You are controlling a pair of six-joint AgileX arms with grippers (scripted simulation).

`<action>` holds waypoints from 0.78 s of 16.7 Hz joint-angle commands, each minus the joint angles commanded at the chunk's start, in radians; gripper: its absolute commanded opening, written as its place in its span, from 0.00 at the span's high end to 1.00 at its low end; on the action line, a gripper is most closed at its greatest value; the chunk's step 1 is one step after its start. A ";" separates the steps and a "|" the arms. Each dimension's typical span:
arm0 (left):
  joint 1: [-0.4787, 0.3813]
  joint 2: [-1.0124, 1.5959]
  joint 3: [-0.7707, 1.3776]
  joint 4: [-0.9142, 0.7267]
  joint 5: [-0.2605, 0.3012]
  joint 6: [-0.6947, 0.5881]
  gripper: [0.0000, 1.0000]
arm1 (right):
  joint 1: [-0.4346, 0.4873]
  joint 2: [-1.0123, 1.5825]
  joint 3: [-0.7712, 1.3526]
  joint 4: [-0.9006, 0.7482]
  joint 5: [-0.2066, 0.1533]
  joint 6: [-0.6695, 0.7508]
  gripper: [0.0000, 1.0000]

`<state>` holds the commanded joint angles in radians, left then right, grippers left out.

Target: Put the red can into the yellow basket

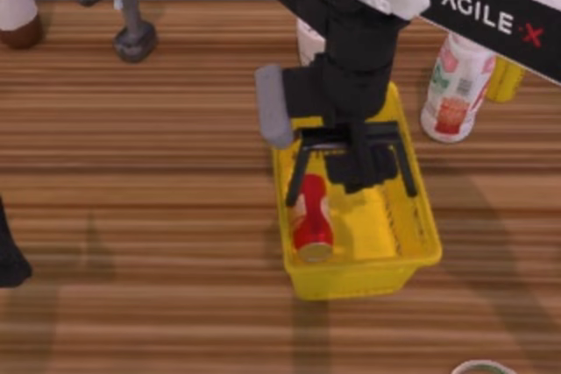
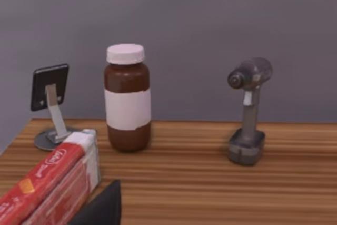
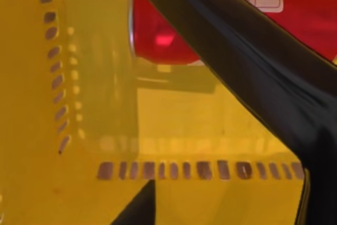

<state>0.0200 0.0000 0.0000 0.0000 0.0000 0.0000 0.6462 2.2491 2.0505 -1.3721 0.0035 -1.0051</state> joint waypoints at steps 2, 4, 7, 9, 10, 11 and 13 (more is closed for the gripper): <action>0.000 0.000 0.000 0.000 0.000 0.000 0.00 | 0.000 0.000 0.000 0.000 0.000 0.000 0.53; 0.000 0.000 0.000 0.000 0.000 0.000 0.00 | 0.000 0.000 0.000 0.000 0.000 0.000 0.68; 0.000 0.000 0.000 0.000 0.000 0.000 0.00 | 0.000 0.000 0.000 0.000 0.000 0.000 0.90; 0.000 0.000 0.000 0.000 0.000 0.000 0.00 | 0.000 0.000 0.000 0.000 0.000 0.000 1.00; 0.000 0.000 0.000 0.000 0.000 0.000 0.00 | 0.000 0.000 0.000 0.000 0.000 0.000 1.00; 0.000 0.000 0.000 0.000 0.000 0.000 0.00 | 0.000 0.000 0.000 0.000 0.000 0.000 1.00; 0.000 0.000 0.000 0.000 0.000 0.000 0.00 | 0.000 0.000 0.000 0.000 0.000 0.000 1.00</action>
<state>0.0200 0.0000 0.0000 0.0000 0.0000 0.0000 0.6462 2.2491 2.0505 -1.3721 0.0035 -1.0051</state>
